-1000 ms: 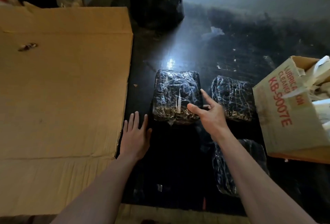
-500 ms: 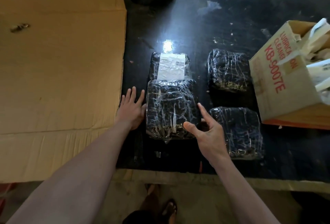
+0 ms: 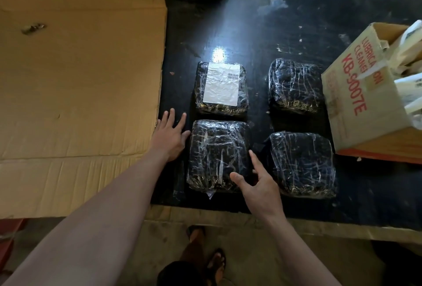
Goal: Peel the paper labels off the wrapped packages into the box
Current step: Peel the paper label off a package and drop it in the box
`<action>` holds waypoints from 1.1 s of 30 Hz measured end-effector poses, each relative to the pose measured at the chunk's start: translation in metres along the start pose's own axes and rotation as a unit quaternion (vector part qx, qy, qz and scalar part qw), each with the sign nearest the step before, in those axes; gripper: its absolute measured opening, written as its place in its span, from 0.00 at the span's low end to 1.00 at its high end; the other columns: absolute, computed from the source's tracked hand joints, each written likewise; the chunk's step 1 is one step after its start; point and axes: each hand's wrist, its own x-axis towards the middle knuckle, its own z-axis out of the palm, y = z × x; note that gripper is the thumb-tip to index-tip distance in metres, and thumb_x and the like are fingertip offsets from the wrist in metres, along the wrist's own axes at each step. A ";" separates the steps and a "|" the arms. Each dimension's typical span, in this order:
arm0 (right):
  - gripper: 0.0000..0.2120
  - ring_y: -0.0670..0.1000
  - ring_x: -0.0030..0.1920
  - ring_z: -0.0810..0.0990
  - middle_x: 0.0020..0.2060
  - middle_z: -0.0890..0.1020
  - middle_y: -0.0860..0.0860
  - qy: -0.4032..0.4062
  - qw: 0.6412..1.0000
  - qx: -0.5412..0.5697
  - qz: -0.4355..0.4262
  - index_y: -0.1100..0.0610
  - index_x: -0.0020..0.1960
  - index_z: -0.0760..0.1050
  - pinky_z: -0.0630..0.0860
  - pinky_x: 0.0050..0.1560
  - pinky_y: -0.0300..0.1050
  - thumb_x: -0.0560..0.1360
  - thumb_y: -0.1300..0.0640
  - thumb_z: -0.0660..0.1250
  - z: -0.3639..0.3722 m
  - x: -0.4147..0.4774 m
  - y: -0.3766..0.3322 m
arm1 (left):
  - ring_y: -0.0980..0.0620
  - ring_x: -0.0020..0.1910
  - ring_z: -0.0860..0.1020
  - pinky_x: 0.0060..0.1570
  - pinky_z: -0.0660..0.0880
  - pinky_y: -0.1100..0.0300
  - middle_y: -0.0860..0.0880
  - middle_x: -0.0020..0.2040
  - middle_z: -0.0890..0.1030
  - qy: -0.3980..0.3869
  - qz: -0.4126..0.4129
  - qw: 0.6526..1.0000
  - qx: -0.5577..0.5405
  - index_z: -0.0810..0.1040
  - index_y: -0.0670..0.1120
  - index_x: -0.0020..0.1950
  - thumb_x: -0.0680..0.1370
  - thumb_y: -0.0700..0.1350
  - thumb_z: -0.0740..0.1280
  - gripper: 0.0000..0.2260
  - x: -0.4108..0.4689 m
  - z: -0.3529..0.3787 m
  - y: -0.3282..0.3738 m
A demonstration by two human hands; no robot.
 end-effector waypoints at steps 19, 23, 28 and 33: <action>0.31 0.48 0.59 0.75 0.66 0.73 0.49 -0.007 0.980 -0.188 -0.058 0.48 0.80 0.62 0.74 0.58 0.41 0.80 0.43 0.67 -0.015 0.013 -0.033 | 0.40 0.82 0.42 0.80 0.46 0.44 0.40 0.83 0.45 -0.035 0.003 0.999 0.002 0.48 0.51 0.83 0.86 0.57 0.49 0.27 0.004 -0.015 0.009; 0.27 0.52 0.62 0.77 0.64 0.75 0.51 0.026 0.976 -0.195 -0.090 0.52 0.76 0.68 0.77 0.61 0.49 0.80 0.45 0.66 -0.025 0.053 -0.061 | 0.41 0.82 0.49 0.79 0.51 0.45 0.41 0.82 0.55 -0.008 -0.004 0.998 -0.068 0.55 0.50 0.83 0.86 0.56 0.50 0.25 0.018 -0.035 0.018; 0.25 0.56 0.65 0.77 0.66 0.76 0.54 0.053 0.971 -0.206 -0.105 0.55 0.75 0.69 0.75 0.65 0.54 0.81 0.47 0.65 -0.031 0.119 -0.095 | 0.46 0.77 0.65 0.73 0.64 0.50 0.44 0.78 0.67 0.066 0.006 0.980 -0.188 0.62 0.47 0.81 0.85 0.54 0.54 0.24 0.045 -0.074 0.039; 0.25 0.57 0.67 0.75 0.68 0.75 0.55 0.025 0.972 -0.213 -0.100 0.54 0.76 0.67 0.73 0.68 0.55 0.81 0.49 0.65 -0.029 0.172 -0.113 | 0.45 0.75 0.67 0.71 0.63 0.55 0.45 0.77 0.69 0.045 -0.027 0.946 -0.320 0.61 0.49 0.81 0.85 0.51 0.58 0.24 0.076 -0.096 0.051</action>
